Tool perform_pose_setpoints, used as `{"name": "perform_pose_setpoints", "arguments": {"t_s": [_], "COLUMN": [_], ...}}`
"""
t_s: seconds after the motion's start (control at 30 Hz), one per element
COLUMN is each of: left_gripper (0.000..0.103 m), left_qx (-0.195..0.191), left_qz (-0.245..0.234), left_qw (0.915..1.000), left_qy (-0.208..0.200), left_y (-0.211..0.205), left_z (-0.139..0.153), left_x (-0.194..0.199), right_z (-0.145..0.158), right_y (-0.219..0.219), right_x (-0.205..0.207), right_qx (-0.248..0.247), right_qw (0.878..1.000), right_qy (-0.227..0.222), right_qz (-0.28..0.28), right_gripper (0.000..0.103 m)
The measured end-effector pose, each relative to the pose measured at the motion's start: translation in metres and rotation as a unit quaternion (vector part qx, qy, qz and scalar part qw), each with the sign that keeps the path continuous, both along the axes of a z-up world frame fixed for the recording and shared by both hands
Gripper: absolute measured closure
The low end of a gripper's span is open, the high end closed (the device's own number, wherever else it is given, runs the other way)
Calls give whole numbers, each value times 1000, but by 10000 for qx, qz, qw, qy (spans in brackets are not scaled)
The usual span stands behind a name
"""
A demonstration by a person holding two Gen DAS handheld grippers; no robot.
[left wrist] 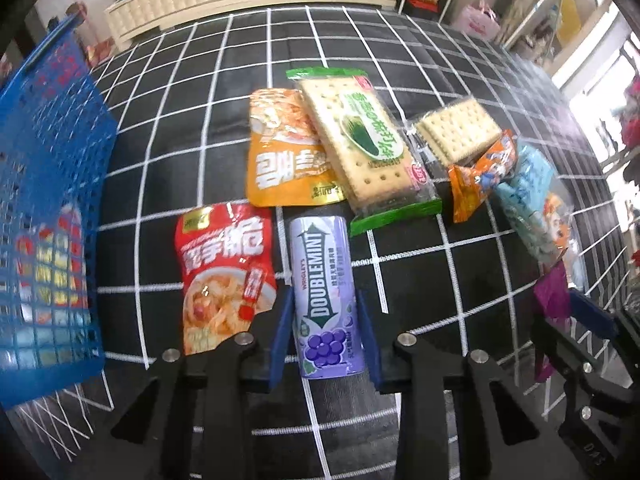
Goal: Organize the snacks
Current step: 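Grasp the purple Doublemint pack with the left tool while the right tool grasps the purple wrapper, then carry both packs over the blue basket and open both tools to drop them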
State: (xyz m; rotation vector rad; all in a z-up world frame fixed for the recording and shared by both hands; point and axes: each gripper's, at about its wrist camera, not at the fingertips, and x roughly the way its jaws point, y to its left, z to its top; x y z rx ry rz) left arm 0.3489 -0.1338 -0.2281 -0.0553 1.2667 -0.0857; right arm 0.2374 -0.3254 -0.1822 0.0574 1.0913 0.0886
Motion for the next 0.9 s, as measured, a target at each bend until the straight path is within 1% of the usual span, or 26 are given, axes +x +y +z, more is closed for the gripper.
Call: {"name": "perform_pose_setpoints", "arguments": {"t_s": [0.2, 0.33, 0.4, 0.5, 0.63, 0.83, 0.87, 0.9], "left_gripper": [74, 75, 75, 75, 75, 75, 75, 75], "left_qx": [-110, -109, -186, -239, -154, -176, -174, -127], "left_qz": [-87, -213, -221, -241, -288, -202, -198, -211], "left_qw": [9995, 9982, 9976, 9960, 9930, 9881, 9876, 9865], "left_qy": [-288, -542, -633, -828, -1132, -1513, -1546, -1618], "left_y": [8, 16, 17, 29, 45, 82, 86, 93], "left_z": [33, 58, 69, 87, 113, 149, 152, 158], "left_x": [-31, -51, -64, -77, -98, -119, -120, -124], "right_z": [27, 49, 61, 77, 95, 127, 131, 137], "right_y": [11, 26, 36, 49, 65, 97, 103, 111], "right_x": [-12, -23, -29, -36, -41, -44, -45, -44], "right_qx": [-12, -75, -123, -137, -56, -127, -117, -131], "right_qw": [9998, 9993, 9988, 9980, 9972, 9938, 9931, 9921], "right_qy": [-194, -371, -467, -586, -713, -1030, -1077, -1132], "right_qz": [-13, 52, 100, 167, 233, 408, 455, 522], "right_gripper": [51, 51, 51, 51, 51, 51, 51, 51]}}
